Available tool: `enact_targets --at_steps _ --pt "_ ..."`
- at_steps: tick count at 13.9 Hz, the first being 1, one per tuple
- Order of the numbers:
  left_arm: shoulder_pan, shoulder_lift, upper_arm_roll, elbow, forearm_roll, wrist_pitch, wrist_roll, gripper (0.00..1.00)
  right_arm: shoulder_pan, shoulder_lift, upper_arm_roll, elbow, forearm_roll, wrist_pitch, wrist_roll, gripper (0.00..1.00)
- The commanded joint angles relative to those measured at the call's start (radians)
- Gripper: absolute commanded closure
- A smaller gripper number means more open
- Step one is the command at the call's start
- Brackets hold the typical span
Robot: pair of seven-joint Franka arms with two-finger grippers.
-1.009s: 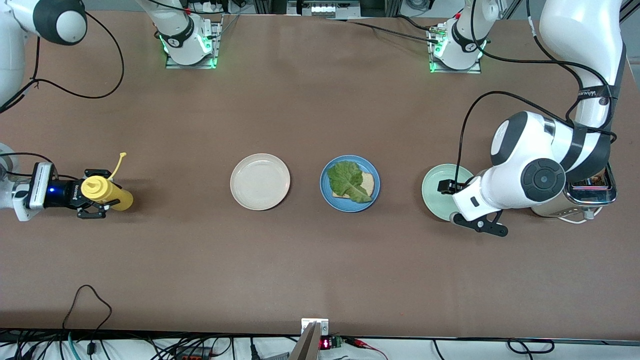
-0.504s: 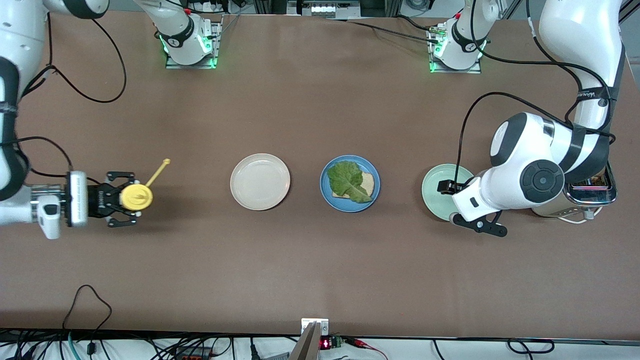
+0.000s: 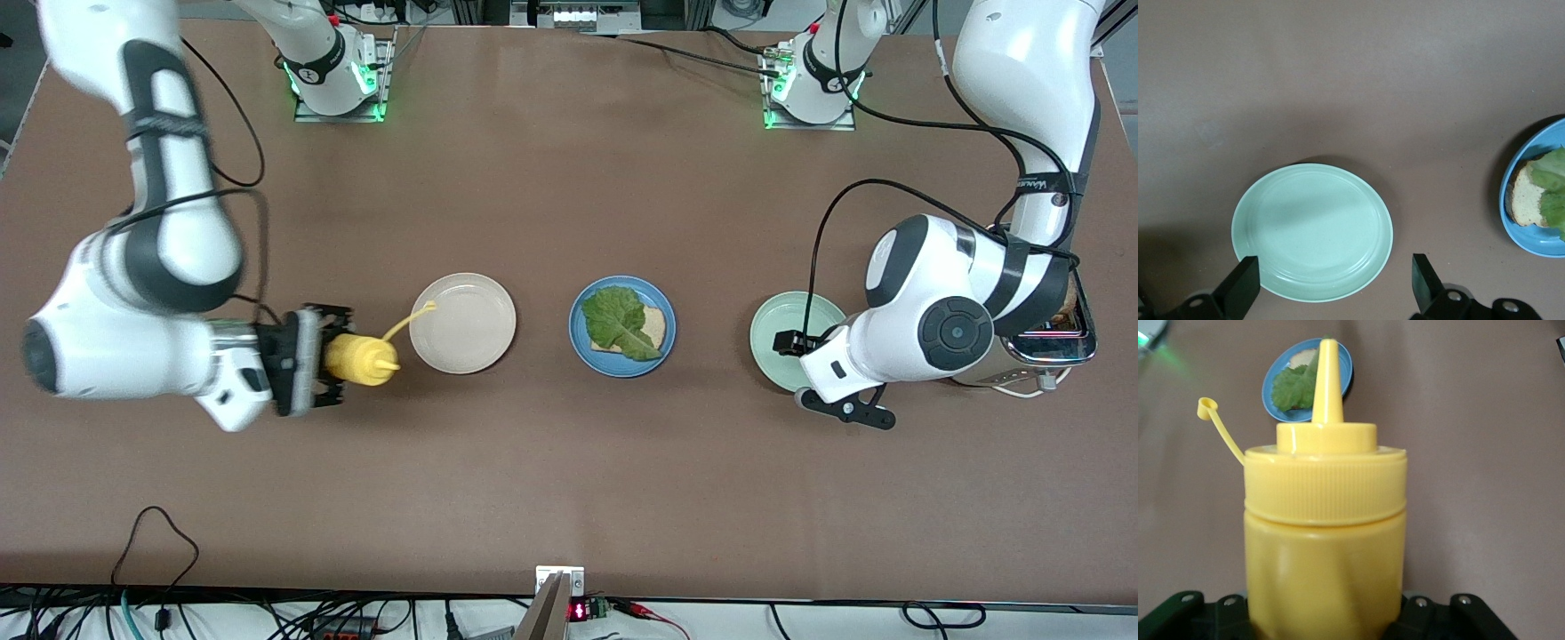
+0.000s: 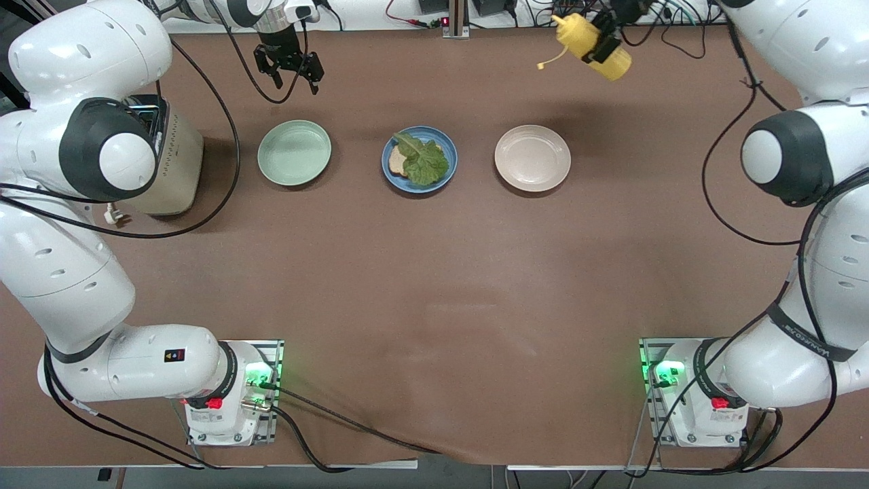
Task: Make sandwich in blue plate with both arms
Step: 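Carry the bottle over the blue plate and tilt it over the lettuce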
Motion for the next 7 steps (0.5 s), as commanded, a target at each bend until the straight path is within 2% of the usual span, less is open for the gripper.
enact_targets --at_steps 1,4,7 --pt "-0.004 0.019 0.003 0.032 0.016 -0.006 -0.008 0.00 0.122 -0.008 -0.011 0.042 -0.160 0.023 0.144 0.70" --pt "-0.002 0.019 0.003 0.032 0.018 -0.006 -0.008 0.00 0.252 -0.007 -0.011 0.044 -0.341 0.074 0.256 0.70" --pt "-0.002 0.019 0.003 0.032 0.018 -0.006 -0.008 0.00 0.340 0.001 -0.011 0.044 -0.456 0.080 0.325 0.70"
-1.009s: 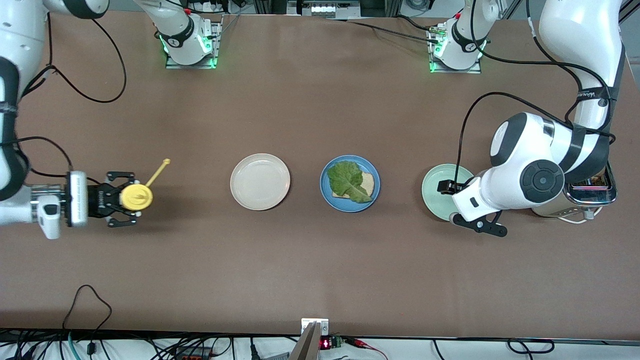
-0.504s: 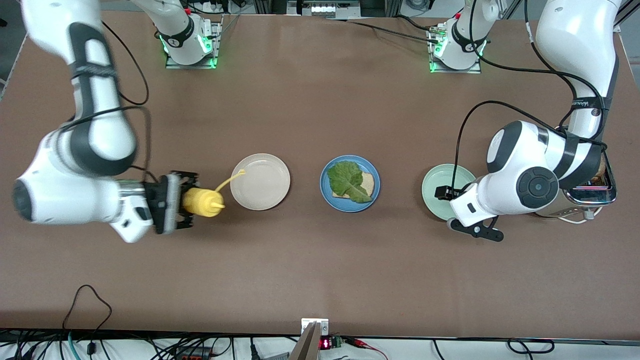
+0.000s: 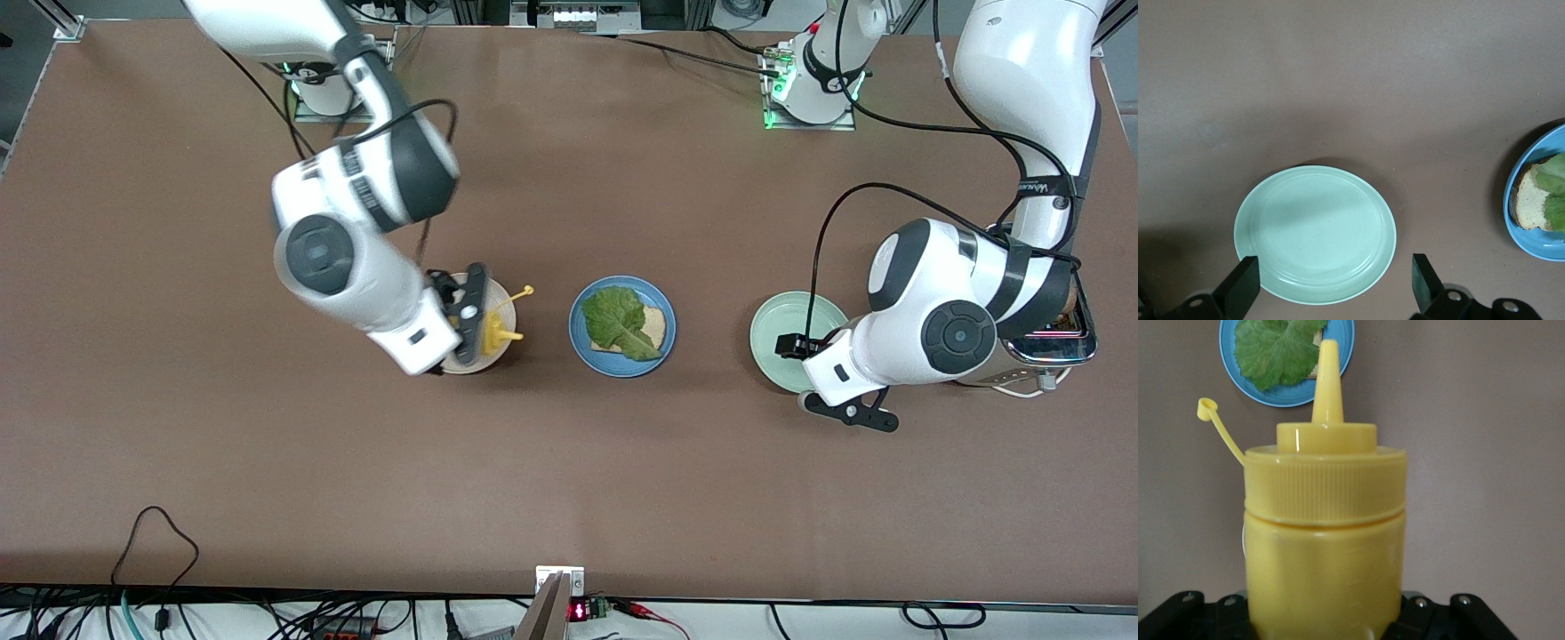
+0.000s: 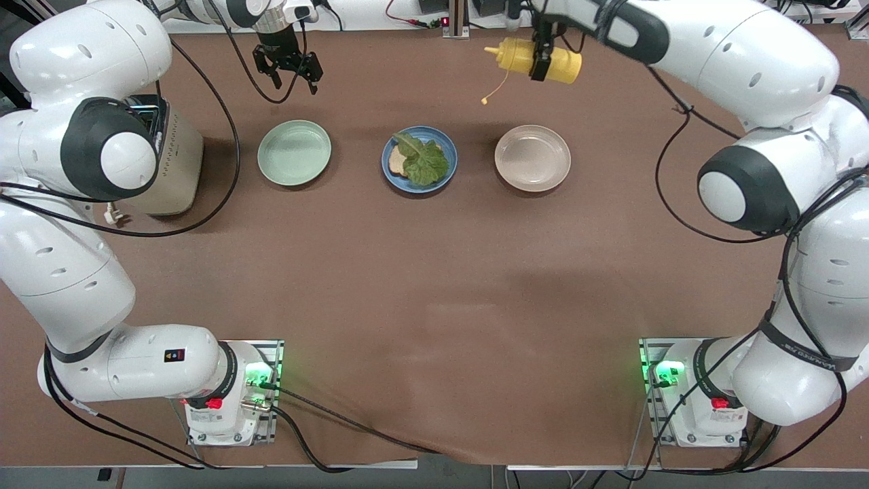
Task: Make sandwich in blue plate with both arms
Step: 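Carry the bottle over the blue plate and tilt it over the lettuce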
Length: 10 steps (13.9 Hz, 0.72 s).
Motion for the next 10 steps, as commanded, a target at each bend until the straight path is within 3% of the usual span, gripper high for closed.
enact_targets --at_steps 1,10 --pt "-0.002 0.011 -0.001 0.027 0.018 -0.006 -0.008 0.00 0.066 0.004 -0.011 0.009 -0.104 0.003 0.047 0.70" --pt "-0.002 0.013 -0.001 0.027 0.019 -0.005 -0.008 0.00 0.283 0.105 -0.011 0.009 -0.417 0.034 0.147 0.69"
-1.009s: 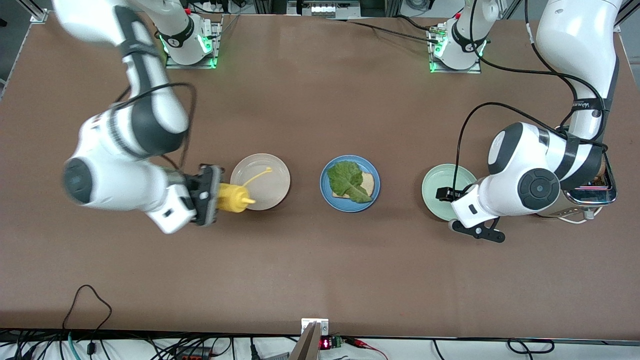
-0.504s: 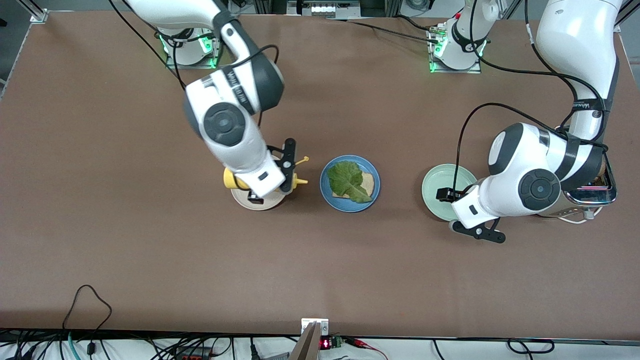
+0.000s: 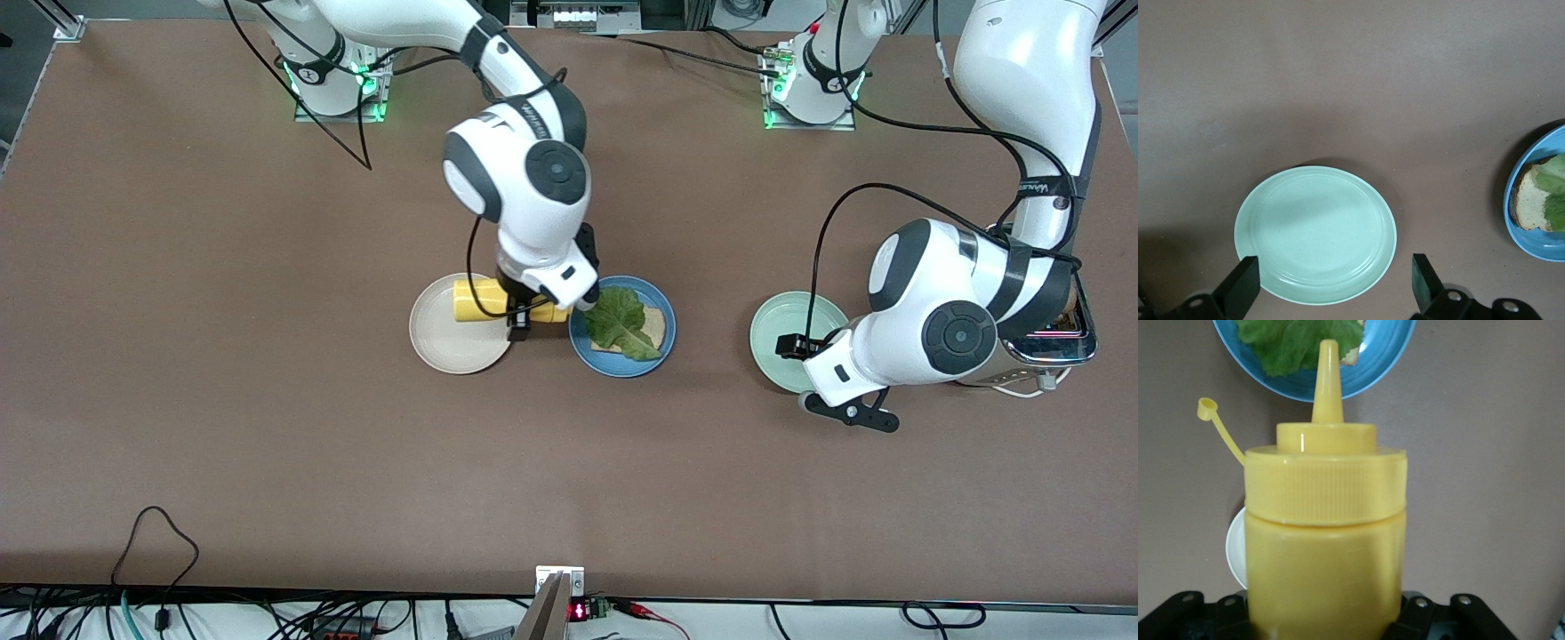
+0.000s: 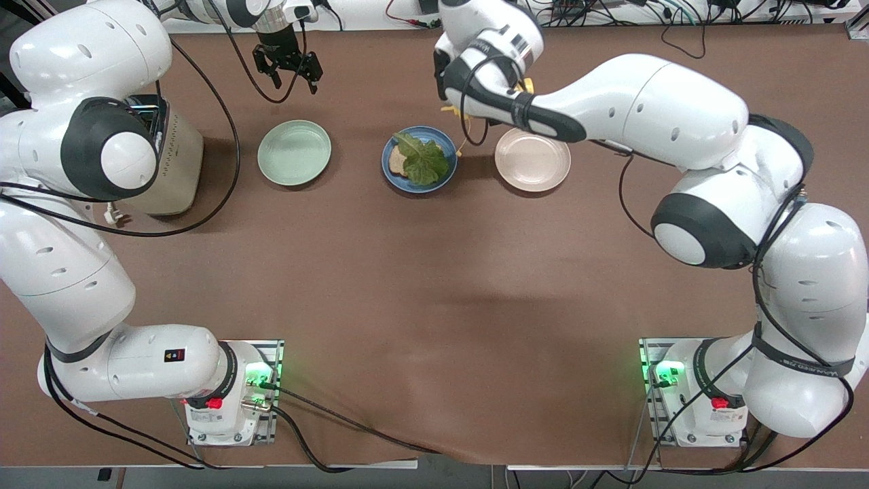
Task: Make sandwich in blue plate with both arms
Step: 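Carry the bottle over the blue plate and tilt it over the lettuce, then return the bottle with the right gripper and set it on the table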
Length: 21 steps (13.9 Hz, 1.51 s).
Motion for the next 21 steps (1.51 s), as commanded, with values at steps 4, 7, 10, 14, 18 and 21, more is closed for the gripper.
enact_targets --at_steps 4,7,10,14,18,21 --pt "-0.004 0.014 0.000 0.025 0.018 -0.005 -0.008 0.00 0.069 0.035 -0.011 0.011 -0.125 0.008 0.065 0.70" --pt "-0.004 0.014 -0.001 0.025 0.019 -0.005 -0.008 0.00 0.075 0.038 -0.011 0.011 -0.126 0.007 0.066 0.69" --pt "-0.004 0.014 -0.001 0.025 0.018 -0.005 -0.008 0.00 0.067 0.023 -0.016 0.011 -0.122 -0.009 0.061 0.70" --pt "-0.005 0.014 0.000 0.025 0.019 -0.005 -0.008 0.00 -0.012 -0.048 -0.013 0.011 -0.029 -0.021 0.017 0.69" --pt "-0.004 0.014 -0.001 0.024 0.019 -0.005 -0.008 0.00 -0.155 -0.184 -0.010 -0.044 0.174 -0.070 -0.141 0.70" --pt "-0.004 0.014 -0.001 0.025 0.018 -0.005 -0.008 0.00 -0.307 -0.258 -0.010 -0.124 0.396 -0.065 -0.276 0.69"
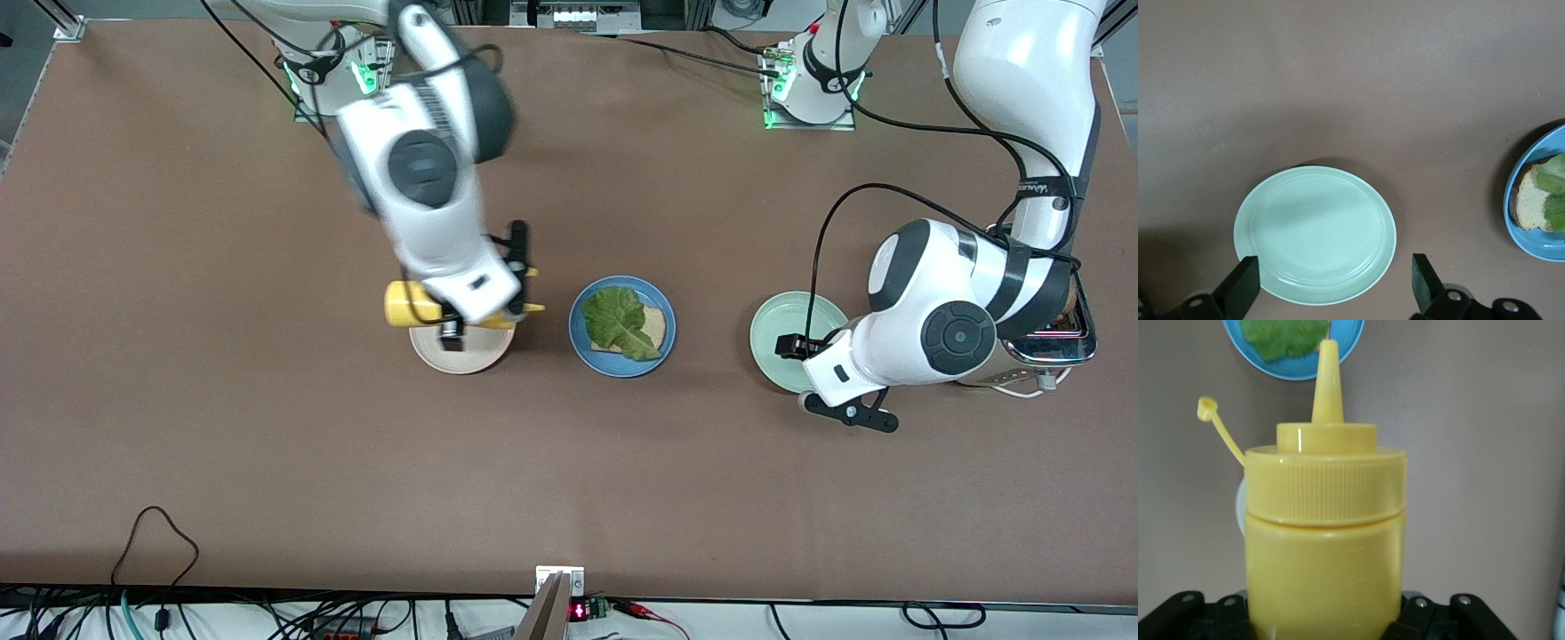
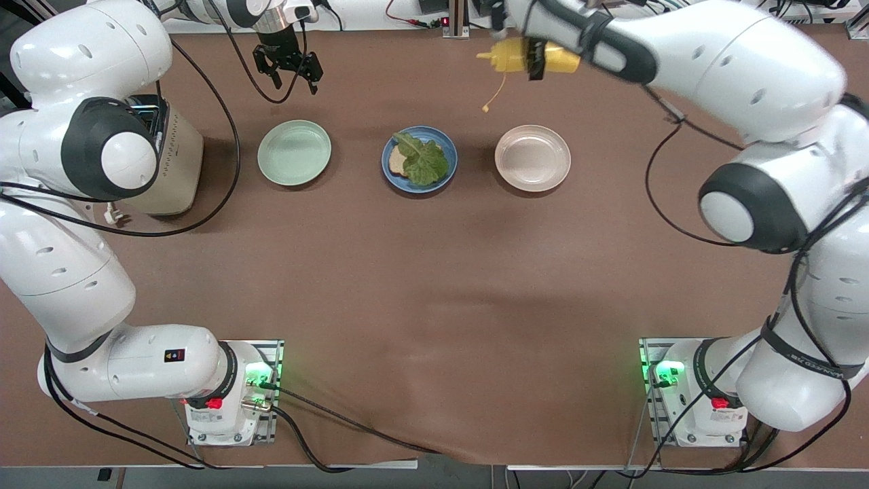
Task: Make sandwich in blue plate with both arms
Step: 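Return the bottle with the right gripper and set it on the table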
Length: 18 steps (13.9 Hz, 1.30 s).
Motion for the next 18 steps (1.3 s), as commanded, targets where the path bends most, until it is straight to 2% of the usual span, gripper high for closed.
enact_targets --at_steps 1,3,8,10,13,18 --pt "-0.003 0.013 -0.001 0.025 0.019 -0.005 -0.010 0.00 -0.135 -0.084 0.021 -0.098 0.172 -0.001 -0.131 0.69" --pt "-0.002 0.013 -0.001 0.024 0.019 -0.005 -0.010 0.00 -0.219 -0.104 0.021 -0.135 0.282 -0.001 -0.192 0.69" --pt "-0.003 0.013 0.000 0.024 0.019 -0.005 -0.010 0.00 -0.422 -0.113 0.019 -0.261 0.629 -0.044 -0.445 0.69" --pt "-0.002 0.013 0.000 0.024 0.019 -0.007 -0.014 0.00 -0.494 -0.106 0.019 -0.311 0.732 -0.075 -0.554 0.69" --pt "0.000 0.013 0.000 0.024 0.021 -0.008 -0.051 0.00 -0.597 -0.063 0.019 -0.370 0.862 -0.151 -0.747 0.69" --pt "-0.002 0.013 0.000 0.022 0.021 -0.008 -0.060 0.00 -0.721 0.084 0.019 -0.396 0.987 -0.282 -1.088 0.69"
